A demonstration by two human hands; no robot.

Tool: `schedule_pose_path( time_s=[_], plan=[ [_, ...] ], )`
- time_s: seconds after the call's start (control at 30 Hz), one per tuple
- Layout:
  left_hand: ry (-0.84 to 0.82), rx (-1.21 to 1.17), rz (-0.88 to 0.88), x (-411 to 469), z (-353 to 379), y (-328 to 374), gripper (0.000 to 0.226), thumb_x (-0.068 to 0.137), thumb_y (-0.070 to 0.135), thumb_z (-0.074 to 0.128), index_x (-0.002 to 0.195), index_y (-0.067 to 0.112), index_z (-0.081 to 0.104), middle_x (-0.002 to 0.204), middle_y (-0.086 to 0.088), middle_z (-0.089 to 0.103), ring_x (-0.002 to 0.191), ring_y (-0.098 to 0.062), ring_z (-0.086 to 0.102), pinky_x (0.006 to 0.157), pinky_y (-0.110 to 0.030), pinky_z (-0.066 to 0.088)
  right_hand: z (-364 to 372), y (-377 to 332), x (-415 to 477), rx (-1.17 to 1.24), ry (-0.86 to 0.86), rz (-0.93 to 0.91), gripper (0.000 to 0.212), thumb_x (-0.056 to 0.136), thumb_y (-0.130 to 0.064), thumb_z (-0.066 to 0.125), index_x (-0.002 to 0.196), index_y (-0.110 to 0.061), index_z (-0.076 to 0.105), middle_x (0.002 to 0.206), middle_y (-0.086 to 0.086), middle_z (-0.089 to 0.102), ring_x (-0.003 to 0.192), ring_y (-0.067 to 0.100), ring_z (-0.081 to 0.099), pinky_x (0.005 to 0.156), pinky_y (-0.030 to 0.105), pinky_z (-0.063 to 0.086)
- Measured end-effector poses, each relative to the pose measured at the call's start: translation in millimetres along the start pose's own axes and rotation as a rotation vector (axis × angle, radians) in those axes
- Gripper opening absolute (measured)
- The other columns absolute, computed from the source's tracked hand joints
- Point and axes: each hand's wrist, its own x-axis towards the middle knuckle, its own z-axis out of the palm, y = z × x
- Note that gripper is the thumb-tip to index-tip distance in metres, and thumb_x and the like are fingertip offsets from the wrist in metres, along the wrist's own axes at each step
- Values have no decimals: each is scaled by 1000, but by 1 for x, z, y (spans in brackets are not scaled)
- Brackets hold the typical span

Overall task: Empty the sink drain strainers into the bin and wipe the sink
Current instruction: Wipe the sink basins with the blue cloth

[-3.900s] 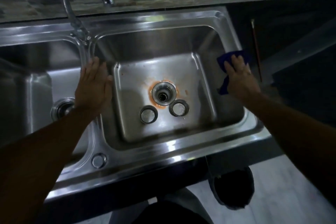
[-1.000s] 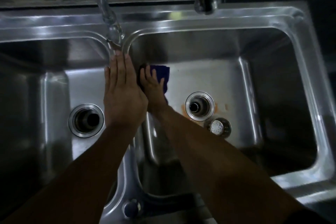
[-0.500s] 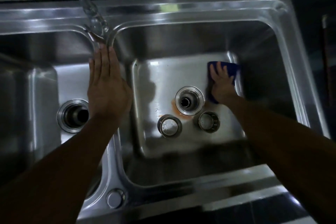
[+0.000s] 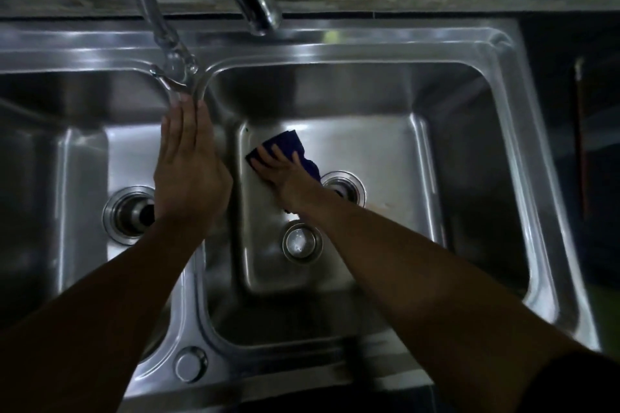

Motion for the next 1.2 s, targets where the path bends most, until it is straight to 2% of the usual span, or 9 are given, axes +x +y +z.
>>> schedule_pose_path(
  time_s=[0.13,0.27,0.4,0.57,0.67,0.77,0.83,0.9,1.2],
  plan=[
    [-2,51,26,1,1,0,64,92,9,30,153,-10,22,161,-31,18,154,-40,14,127,-51,13,-17,53,-21,-152,-10,-39,82,94,-13,57,160,-32,12,169,-4,-1,156,28,1,118,59,19],
    [-16,43,75,1,2,-1,65,90,8,31,152,-10,26,160,-31,23,153,-41,18,127,-50,13,-21,122,-66,85,69,231,76,97,-8,49,160,-29,12,169,0,-4,155,33,-5,119,65,9],
    [-32,58,174,-1,0,1,63,90,-3,47,150,-11,30,158,-31,27,151,-42,23,126,-52,18,-8,157,-108,217,81,511,80,94,-1,48,160,-25,9,169,2,-8,154,36,-9,118,66,5],
    [-193,194,332,-1,-5,6,67,88,4,38,153,-6,27,161,-27,26,152,-38,24,125,-52,19,30,151,-161,203,39,597,91,89,4,53,160,-26,4,168,1,-12,154,34,-11,120,62,5],
    [-330,317,509,-3,2,20,67,85,17,29,146,-9,42,150,-32,43,140,-46,44,119,-57,31,37,152,-166,164,55,573,93,89,-2,55,160,-26,1,168,1,-14,154,33,-11,120,61,3],
    [-377,258,585,-18,28,47,60,82,20,51,135,-5,56,133,-28,62,121,-44,62,107,-57,44,27,156,-154,145,102,560,89,90,-6,50,161,-25,1,168,1,-14,155,32,-11,121,58,1],
    [-513,115,491,-30,50,70,71,85,26,62,149,6,42,150,-19,49,137,-36,49,120,-48,30,13,164,-139,127,126,544,84,92,-9,48,161,-24,2,169,2,-11,155,33,-9,121,58,1],
    [-630,45,470,-44,75,97,78,92,38,54,158,15,21,165,-9,27,151,-26,28,127,-40,14,-5,174,-122,109,142,510,81,93,-9,47,161,-23,5,169,1,-9,155,33,-7,121,59,3],
    [-626,-141,416,-89,138,170,99,77,35,72,159,23,17,167,-2,19,155,-21,20,125,-39,23,-24,201,-102,104,135,370,79,96,-7,43,161,-29,4,168,-2,-12,155,31,-11,121,57,-4]
  ],
)
